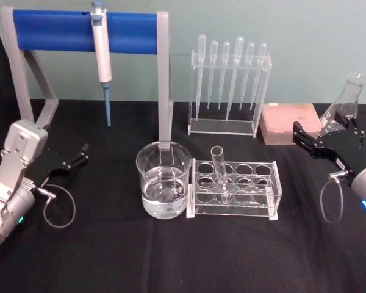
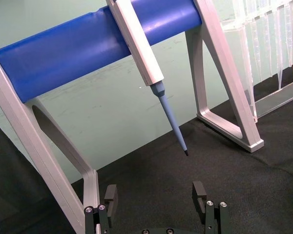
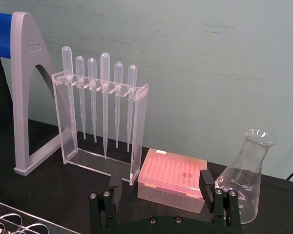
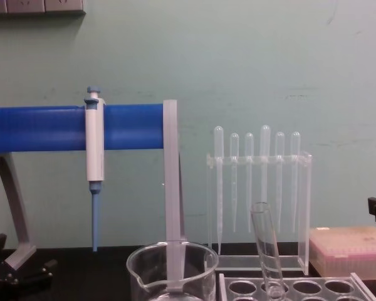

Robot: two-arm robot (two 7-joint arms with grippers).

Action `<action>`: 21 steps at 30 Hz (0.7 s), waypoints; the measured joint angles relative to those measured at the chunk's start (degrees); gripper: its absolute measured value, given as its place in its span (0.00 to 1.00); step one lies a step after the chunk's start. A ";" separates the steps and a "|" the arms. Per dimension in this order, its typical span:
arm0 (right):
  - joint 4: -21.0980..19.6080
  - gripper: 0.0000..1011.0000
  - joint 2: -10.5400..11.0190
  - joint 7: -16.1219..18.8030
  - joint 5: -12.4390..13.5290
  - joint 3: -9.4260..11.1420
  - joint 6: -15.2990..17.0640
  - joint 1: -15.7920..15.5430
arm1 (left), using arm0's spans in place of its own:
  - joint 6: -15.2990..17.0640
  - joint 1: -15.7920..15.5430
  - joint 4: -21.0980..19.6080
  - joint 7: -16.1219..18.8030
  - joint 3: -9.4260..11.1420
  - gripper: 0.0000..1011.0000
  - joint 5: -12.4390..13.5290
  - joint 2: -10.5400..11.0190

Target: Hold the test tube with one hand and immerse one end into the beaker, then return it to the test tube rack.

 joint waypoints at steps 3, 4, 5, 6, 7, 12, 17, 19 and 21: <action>-0.02 0.99 0.01 -0.13 0.02 0.00 0.01 -0.02 | 0.00 0.00 0.00 0.00 0.00 0.99 0.00 0.00; -0.02 0.99 0.02 -0.18 0.02 0.00 0.01 -0.02 | 0.00 0.00 0.00 0.00 0.00 0.99 0.00 0.00; -0.03 0.99 0.03 -0.23 0.03 0.00 0.02 -0.03 | 0.00 0.00 0.00 0.00 0.00 0.99 0.00 0.00; -0.03 0.99 0.03 -0.23 0.03 0.00 0.02 -0.03 | 0.00 0.00 0.00 0.00 0.00 0.99 0.00 0.00; -0.04 0.99 0.03 -0.26 0.04 0.00 0.03 -0.04 | 0.00 0.00 0.00 0.00 0.00 0.99 0.00 0.00; -0.07 0.99 0.03 -0.33 0.05 0.00 0.05 -0.06 | 0.00 0.00 0.00 0.00 0.00 0.99 0.00 0.00; -0.09 0.99 0.03 -0.39 0.07 0.00 0.08 -0.09 | 0.00 0.00 0.00 0.00 0.00 0.99 0.00 0.00; -0.10 0.99 0.03 -0.39 0.08 0.00 0.09 -0.09 | 0.00 0.00 0.00 0.00 0.00 0.99 0.00 0.00; -0.12 0.99 0.03 -0.40 0.09 0.00 0.10 -0.09 | 0.00 0.00 0.00 0.00 0.00 0.99 0.00 0.00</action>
